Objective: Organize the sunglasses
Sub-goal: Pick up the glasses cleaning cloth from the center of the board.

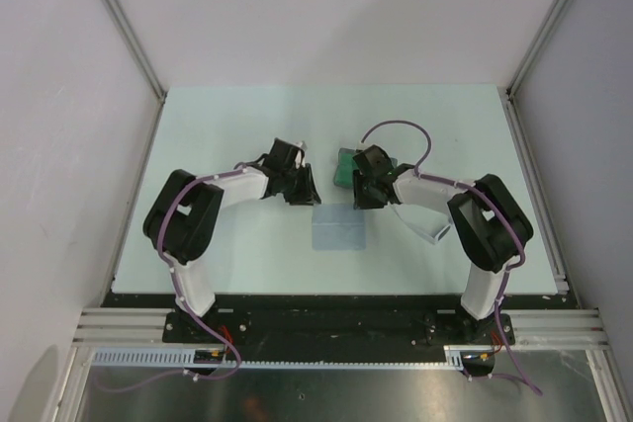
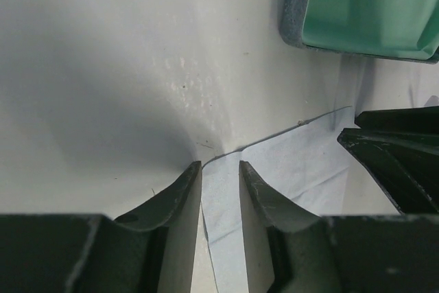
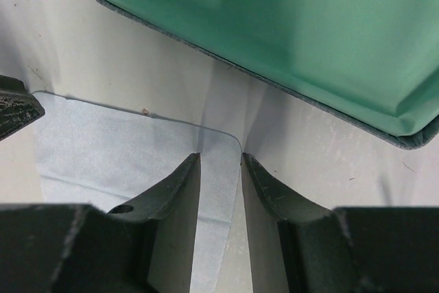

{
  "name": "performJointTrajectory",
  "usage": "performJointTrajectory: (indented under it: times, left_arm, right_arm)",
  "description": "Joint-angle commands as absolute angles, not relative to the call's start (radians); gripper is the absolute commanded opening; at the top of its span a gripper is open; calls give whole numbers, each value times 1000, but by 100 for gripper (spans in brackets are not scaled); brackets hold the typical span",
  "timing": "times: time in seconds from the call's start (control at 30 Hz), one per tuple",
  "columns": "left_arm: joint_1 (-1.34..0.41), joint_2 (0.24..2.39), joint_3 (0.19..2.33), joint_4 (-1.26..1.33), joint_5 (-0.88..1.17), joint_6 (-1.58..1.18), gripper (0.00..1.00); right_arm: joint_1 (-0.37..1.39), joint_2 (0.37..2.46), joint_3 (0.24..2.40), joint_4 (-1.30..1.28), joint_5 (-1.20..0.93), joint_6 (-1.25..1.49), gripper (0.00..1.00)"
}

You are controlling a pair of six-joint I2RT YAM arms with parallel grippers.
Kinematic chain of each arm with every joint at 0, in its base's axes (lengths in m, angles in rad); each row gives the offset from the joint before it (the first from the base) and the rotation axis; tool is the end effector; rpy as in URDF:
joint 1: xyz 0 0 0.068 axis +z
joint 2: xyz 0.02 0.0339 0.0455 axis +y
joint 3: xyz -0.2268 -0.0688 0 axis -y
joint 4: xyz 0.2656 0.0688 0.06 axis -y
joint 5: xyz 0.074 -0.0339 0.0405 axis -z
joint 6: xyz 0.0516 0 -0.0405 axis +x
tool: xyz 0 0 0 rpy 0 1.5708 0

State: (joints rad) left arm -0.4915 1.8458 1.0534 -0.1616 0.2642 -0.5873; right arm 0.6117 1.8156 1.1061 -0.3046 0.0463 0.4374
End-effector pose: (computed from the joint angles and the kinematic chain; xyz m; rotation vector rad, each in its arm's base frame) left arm 0.3308 -0.1924 0.0838 -0.0148 2.6516 -0.7355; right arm 0.3140 0.2174 0.0994 -0.2107 2.6102 0.3223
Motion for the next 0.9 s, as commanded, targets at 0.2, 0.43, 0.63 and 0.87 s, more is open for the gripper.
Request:
performJointTrajectory:
  times: [0.2, 0.43, 0.63, 0.87]
  left_arm:
    - [-511, 1856, 1046, -195, 238, -574, 32]
    - [-518, 1832, 1029, -219, 201, -537, 36]
    - [-523, 1829, 1022, -252, 157, -517, 37]
    - [-529, 1821, 1017, -262, 138, -502, 40]
  right_arm:
    - [620, 1827, 1094, -255, 117, 427, 36]
    - [646, 1853, 1094, -230, 124, 425, 36]
    - [660, 1862, 1094, -247, 149, 420, 35]
    - [663, 1870, 1092, -261, 170, 419, 34]
